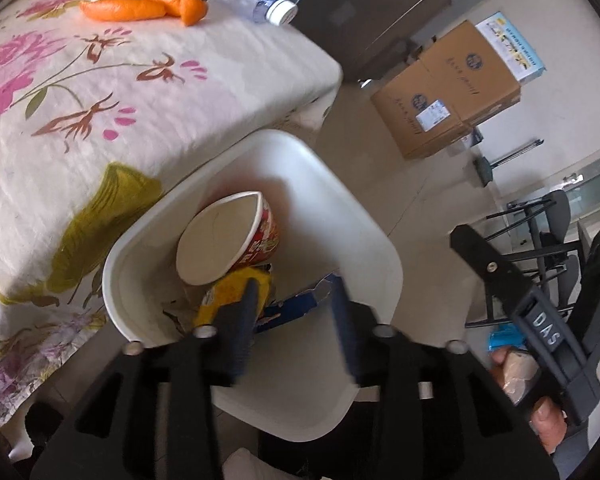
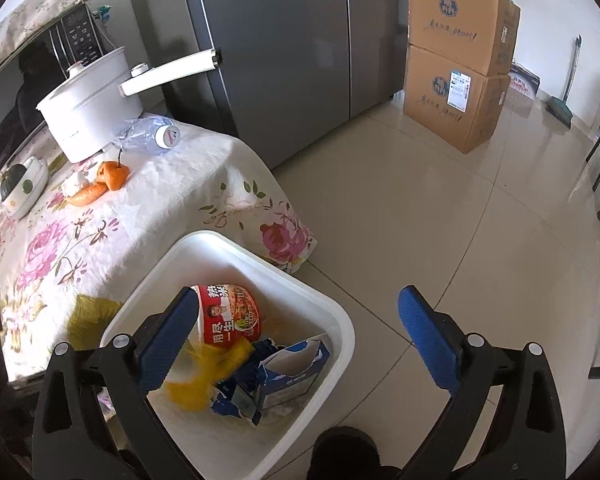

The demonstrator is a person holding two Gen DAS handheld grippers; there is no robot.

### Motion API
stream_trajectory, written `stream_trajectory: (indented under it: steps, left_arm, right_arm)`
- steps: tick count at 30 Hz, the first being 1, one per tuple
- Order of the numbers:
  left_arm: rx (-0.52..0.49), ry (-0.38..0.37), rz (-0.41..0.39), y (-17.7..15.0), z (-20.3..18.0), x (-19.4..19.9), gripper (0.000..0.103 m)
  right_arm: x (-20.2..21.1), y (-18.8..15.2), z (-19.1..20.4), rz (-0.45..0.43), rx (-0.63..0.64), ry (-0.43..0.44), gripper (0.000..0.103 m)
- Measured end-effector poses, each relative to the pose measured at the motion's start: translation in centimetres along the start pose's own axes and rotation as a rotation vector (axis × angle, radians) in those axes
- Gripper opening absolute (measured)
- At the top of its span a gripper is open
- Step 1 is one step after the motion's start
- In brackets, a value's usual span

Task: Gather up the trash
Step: 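Reach the right tool to the white tissue by the orange peels and close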

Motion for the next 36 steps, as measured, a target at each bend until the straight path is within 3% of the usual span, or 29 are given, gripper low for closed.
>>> stream_trajectory:
  steps: [4, 8, 13, 15, 23, 26, 30, 36]
  left_arm:
    - [0.018, 0.011, -0.033, 0.7, 0.5, 1.5, 0.044]
    - [0.02, 0.101, -0.125, 2.1, 1.8, 4.7, 0.054]
    - [0.076, 0.195, -0.248, 3.9, 4.8, 9.5, 0.057]
    - [0.111, 0.204, -0.288, 4.6, 5.9, 11.2, 0.063]
    - [0.314, 0.137, -0.424, 6.1, 10.9, 18.1, 0.064]
    - [0.365, 0.121, -0.465, 6.3, 12.3, 19.9, 0.064]
    - [0.399, 0.103, -0.474, 6.5, 13.2, 20.5, 0.064]
    - [0.423, 0.069, -0.473, 6.2, 13.9, 21.3, 0.064]
  right_arm:
    - [-0.3, -0.1, 1.2, 0.015, 0.011, 0.017, 0.096]
    - [-0.5, 0.0, 3.7, 0.03, 0.059, 0.039, 0.096]
    - [0.1, 2.2, 8.9, -0.013, 0.182, 0.082, 0.096]
    - [0.3, 3.5, 11.3, -0.032, 0.241, 0.1, 0.096]
    - [0.5, 9.3, 23.5, -0.07, 0.39, 0.241, 0.096]
    - [0.2, 9.8, 27.3, -0.06, 0.446, 0.274, 0.096]
    - [-0.7, 9.8, 31.9, -0.044, 0.526, 0.304, 0.091]
    - [-3.2, 10.0, 36.1, -0.03, 0.608, 0.274, 0.09]
Point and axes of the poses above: each gripper's, at about its wrist camera, not at the fingertips, and x roughly against the way its jaws point, z to its left, y to its top, the point moved 8 cm from there along -x, roughly the way its jaws point, and after that the axes turned 10 degrees about -y, right-handed, at the moved point
